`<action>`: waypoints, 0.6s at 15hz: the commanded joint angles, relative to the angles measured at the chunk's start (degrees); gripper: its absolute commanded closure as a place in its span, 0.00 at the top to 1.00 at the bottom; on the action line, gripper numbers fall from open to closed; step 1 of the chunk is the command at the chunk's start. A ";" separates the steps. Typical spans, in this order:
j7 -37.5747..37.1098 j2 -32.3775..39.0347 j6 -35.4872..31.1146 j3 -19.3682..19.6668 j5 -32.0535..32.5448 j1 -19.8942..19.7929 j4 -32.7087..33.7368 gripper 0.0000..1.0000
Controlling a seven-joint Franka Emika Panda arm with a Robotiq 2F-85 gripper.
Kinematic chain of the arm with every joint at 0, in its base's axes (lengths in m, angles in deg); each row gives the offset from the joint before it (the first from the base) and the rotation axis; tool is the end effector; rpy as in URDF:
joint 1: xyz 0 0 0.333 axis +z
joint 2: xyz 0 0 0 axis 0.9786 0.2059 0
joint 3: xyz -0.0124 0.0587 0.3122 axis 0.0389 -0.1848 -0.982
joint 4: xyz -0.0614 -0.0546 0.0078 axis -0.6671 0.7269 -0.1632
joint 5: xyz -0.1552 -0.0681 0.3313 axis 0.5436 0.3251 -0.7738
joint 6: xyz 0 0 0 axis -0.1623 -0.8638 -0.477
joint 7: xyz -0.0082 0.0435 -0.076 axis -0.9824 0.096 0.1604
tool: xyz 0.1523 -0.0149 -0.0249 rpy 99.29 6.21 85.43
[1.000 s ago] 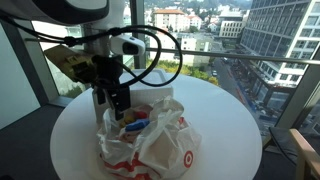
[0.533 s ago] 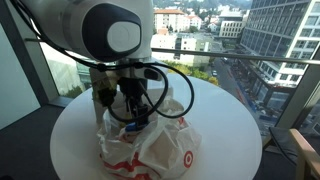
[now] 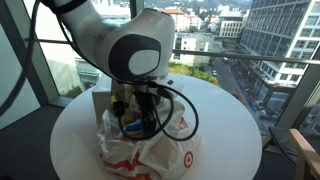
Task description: Remove the objects from the plastic bag and put them on the white basket
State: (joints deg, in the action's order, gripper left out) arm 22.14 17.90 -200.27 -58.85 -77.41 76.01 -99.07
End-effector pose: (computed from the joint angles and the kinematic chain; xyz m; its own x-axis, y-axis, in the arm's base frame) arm 0.4590 -0.0236 0.2094 0.6761 -0.7319 -0.0851 -0.7368 -0.6710 -0.0834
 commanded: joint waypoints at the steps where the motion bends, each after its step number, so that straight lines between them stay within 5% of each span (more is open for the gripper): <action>1: 2.15 2.16 -0.17 0.48 -3.80 0.16 2.23 0.58; 7: 2.59 0.66 1.51 0.14 -6.62 0.35 2.12 0.12; 9: 3.83 -1.22 3.80 -0.50 -8.67 0.50 1.73 0.09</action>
State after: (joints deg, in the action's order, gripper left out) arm 23.54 19.49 -199.89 -58.86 -82.87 76.15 -97.17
